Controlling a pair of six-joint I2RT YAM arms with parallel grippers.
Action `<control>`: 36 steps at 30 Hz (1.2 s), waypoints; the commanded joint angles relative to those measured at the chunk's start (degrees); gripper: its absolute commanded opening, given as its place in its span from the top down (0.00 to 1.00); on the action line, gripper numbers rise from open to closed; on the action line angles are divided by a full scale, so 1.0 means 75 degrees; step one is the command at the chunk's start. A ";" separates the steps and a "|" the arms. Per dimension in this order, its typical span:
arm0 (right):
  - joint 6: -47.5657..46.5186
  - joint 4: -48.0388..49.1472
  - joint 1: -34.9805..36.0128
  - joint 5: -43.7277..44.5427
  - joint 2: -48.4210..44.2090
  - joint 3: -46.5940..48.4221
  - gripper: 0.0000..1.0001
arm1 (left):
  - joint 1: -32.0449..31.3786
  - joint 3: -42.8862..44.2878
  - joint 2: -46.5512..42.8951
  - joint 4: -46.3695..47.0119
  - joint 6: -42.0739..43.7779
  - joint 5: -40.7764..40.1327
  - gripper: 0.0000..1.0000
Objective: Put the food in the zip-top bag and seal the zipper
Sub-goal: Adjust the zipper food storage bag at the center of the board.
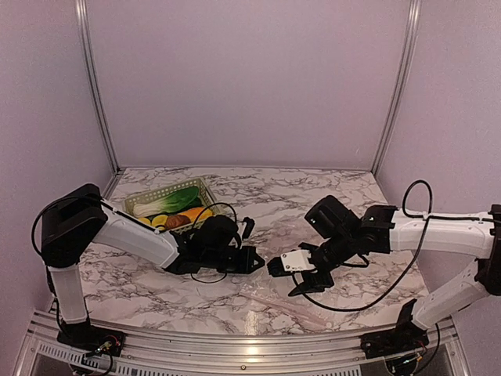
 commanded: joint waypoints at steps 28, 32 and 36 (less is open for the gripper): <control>0.0417 0.3672 -0.1329 0.3707 -0.0299 -0.1834 0.49 | 0.1048 0.1756 0.0829 0.0626 -0.2131 0.0023 1.00; 0.0239 0.3468 -0.1319 0.3241 -0.0424 -0.1928 0.45 | 0.1068 0.1794 0.0845 0.0610 -0.2152 0.0082 1.00; 0.0179 0.3882 -0.1295 0.3593 -0.0350 -0.2201 0.43 | 0.1079 0.1827 0.0883 0.0602 -0.2198 0.0178 1.00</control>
